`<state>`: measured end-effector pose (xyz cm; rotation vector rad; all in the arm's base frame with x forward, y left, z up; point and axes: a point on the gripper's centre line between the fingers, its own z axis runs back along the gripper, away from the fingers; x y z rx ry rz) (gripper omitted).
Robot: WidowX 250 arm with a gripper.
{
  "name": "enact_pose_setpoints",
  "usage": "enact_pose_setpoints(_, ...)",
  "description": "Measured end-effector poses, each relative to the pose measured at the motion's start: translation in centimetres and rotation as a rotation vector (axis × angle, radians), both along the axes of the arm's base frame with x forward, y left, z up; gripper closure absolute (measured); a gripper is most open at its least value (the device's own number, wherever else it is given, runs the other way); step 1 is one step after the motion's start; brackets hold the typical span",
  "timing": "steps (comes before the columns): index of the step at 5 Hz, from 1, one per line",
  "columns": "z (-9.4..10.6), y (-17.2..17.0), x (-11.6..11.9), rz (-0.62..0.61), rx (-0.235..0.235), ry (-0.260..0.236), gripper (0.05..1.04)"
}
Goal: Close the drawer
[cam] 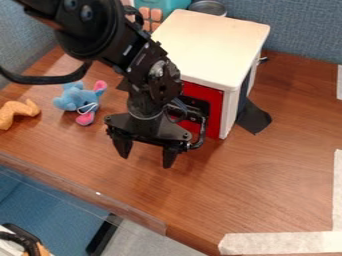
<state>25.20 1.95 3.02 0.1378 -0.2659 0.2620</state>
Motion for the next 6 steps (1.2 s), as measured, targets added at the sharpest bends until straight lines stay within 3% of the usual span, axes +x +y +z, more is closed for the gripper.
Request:
enact_pose_setpoints(2, 0.8, -0.7, -1.5, -0.011, -0.013, -0.015, 0.085)
enact_pose_setpoints(5, 4.4, -2.0, -7.9, -0.115, -0.076, -0.027, 0.085)
enact_pose_setpoints(6, 6.4, -2.8, -9.7, -0.174, -0.065, -0.041, 0.085)
